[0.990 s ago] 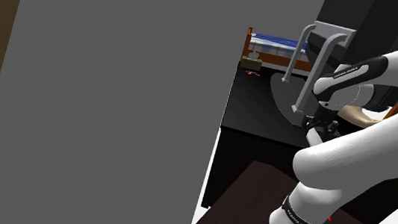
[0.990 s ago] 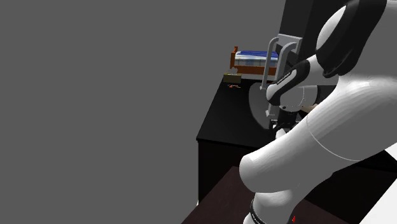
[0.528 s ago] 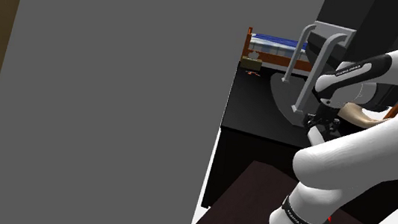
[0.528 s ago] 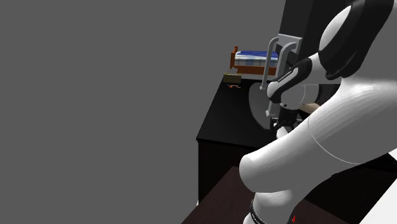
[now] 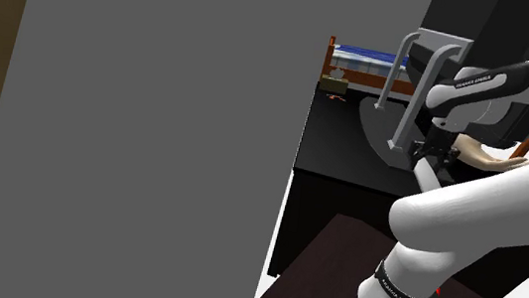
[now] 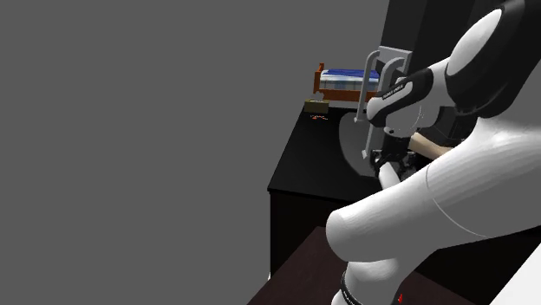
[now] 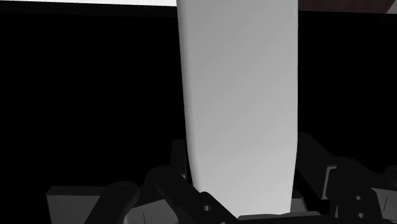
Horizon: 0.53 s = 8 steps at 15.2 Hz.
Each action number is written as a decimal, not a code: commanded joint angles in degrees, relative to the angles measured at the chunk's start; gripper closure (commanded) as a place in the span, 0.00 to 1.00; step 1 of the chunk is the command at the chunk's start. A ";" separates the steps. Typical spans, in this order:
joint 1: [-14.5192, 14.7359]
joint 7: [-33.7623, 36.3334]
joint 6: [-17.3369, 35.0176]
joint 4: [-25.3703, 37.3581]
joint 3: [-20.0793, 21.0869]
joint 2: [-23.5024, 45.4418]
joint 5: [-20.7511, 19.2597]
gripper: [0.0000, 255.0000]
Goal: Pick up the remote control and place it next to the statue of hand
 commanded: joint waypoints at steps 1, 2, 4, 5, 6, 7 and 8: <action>-0.05 -0.06 -1.83 1.02 0.56 -0.79 0.24 1.00; -0.08 -0.07 -2.73 1.52 0.86 -1.19 0.37 1.00; -0.11 -0.10 -4.51 2.56 1.46 -1.94 0.63 1.00; -0.11 -0.12 -5.39 3.09 1.75 -2.29 0.77 1.00; -0.12 -0.14 -6.26 3.64 2.03 -2.61 0.91 1.00; -0.12 -0.16 -7.12 4.19 2.31 -2.91 1.05 1.00; -0.11 -0.19 -7.97 4.76 2.59 -3.20 1.20 1.00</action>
